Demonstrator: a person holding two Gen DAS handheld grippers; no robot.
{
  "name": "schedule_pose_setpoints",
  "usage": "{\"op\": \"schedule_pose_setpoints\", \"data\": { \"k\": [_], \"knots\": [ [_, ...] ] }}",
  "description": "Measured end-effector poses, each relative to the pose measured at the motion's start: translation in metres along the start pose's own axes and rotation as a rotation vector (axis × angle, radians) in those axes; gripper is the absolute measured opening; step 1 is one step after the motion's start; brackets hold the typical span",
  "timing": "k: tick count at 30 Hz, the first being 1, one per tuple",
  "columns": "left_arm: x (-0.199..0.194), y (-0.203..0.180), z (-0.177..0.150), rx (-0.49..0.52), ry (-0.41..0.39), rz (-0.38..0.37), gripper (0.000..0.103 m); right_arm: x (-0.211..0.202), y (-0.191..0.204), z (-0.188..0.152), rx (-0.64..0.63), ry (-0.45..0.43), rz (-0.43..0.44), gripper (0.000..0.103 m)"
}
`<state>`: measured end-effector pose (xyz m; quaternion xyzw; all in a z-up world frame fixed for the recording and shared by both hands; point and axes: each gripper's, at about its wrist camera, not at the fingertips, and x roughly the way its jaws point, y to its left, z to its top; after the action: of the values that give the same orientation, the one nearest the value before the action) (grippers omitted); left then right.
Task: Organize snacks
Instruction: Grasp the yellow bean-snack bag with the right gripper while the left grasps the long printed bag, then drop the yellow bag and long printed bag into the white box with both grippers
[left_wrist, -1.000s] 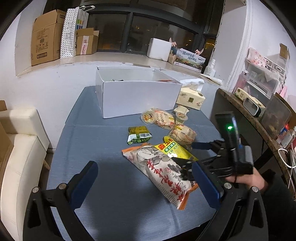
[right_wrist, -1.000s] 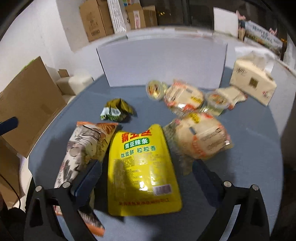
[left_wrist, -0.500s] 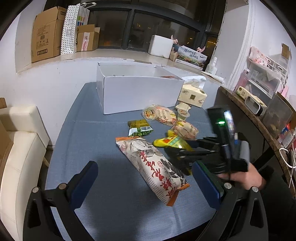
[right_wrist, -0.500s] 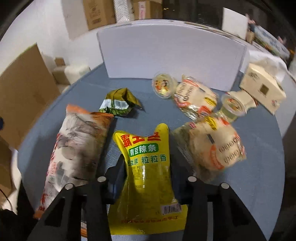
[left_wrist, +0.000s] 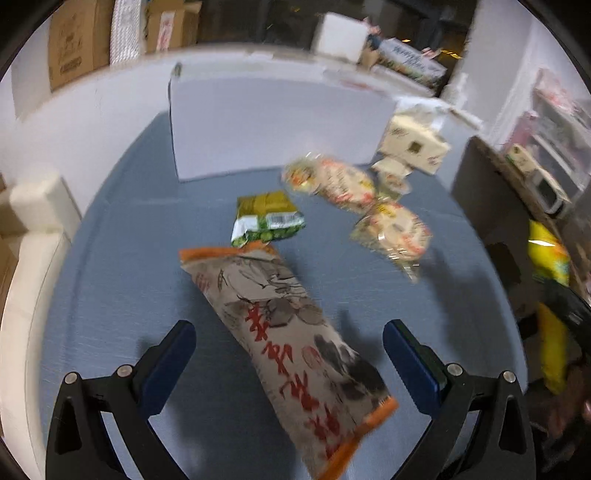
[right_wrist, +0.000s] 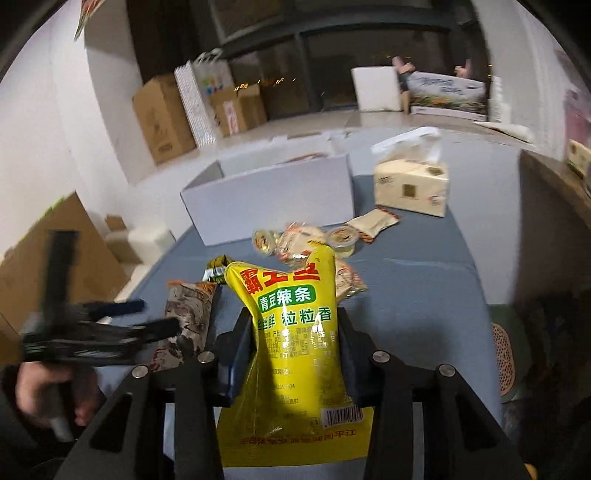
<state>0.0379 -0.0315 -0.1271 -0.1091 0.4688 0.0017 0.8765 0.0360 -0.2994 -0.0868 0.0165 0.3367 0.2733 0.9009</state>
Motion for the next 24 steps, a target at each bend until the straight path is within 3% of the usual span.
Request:
{"op": "schedule_pose_setpoints", "data": {
  "k": [2,4,5,7,8,16,24],
  "knots": [
    [0.01,0.0,0.0,-0.011,0.019,0.009,0.103,-0.008,-0.004,-0.003,0.016,-0.013,-0.003,0.046],
    [0.018,-0.002,-0.002,-0.004,0.027,-0.005,0.093,-0.011,-0.006,-0.006,0.032,-0.012,0.003,0.046],
    [0.02,-0.003,-0.004,0.011,0.02,0.012,0.071,-0.012,-0.006,-0.007,0.034,-0.011,0.006,0.046],
    [0.017,-0.005,-0.006,0.039,-0.002,0.014,0.059,-0.01,-0.007,-0.007,0.042,-0.008,0.015,0.046],
    [0.013,-0.006,-0.008,0.049,-0.013,0.001,0.047,-0.01,-0.009,-0.007,0.049,-0.01,0.02,0.046],
    [-0.04,-0.006,0.006,0.115,-0.158,-0.085,0.044,-0.003,-0.003,-0.002,0.045,-0.018,0.053,0.046],
    [-0.084,0.0,0.08,0.17,-0.313,-0.148,0.045,0.019,0.005,0.057,0.035,-0.064,0.103,0.046]
  ]
}}
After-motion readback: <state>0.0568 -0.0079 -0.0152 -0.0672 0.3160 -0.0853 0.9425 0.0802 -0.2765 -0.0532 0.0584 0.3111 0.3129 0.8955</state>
